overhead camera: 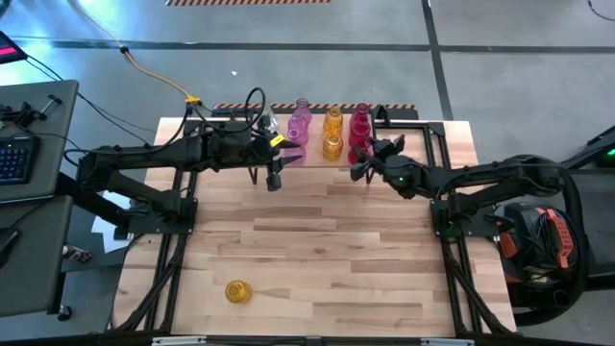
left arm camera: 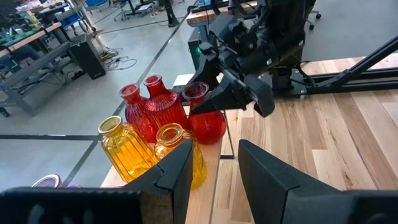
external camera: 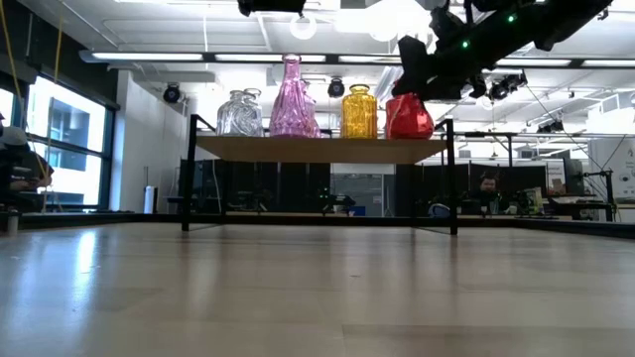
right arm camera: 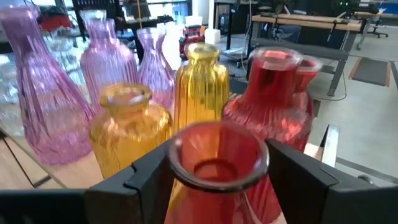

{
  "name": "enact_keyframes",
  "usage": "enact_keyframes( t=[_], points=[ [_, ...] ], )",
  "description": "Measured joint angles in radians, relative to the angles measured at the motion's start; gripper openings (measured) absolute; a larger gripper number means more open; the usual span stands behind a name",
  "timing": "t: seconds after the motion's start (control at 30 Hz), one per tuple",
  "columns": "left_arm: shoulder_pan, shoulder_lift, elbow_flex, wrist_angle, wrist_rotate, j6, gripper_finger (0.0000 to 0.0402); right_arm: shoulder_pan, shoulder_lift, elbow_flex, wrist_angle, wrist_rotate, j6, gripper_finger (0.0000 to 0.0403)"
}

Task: Sort vases onto shelf
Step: Put the red vase on the shelf aligned with the other red vase

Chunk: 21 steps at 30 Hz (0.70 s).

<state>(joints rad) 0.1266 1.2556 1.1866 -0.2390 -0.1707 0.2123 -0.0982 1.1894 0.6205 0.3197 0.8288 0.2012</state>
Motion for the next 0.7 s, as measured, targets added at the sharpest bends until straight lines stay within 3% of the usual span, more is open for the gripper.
enact_keyframes(
  t=[0.7],
  points=[
    [0.000, 0.000, 0.000, 0.000, 0.000, 0.000, 0.0120, 0.000, -0.107, 0.000, 0.016, -0.019, -0.077, 0.0226]
  ],
)
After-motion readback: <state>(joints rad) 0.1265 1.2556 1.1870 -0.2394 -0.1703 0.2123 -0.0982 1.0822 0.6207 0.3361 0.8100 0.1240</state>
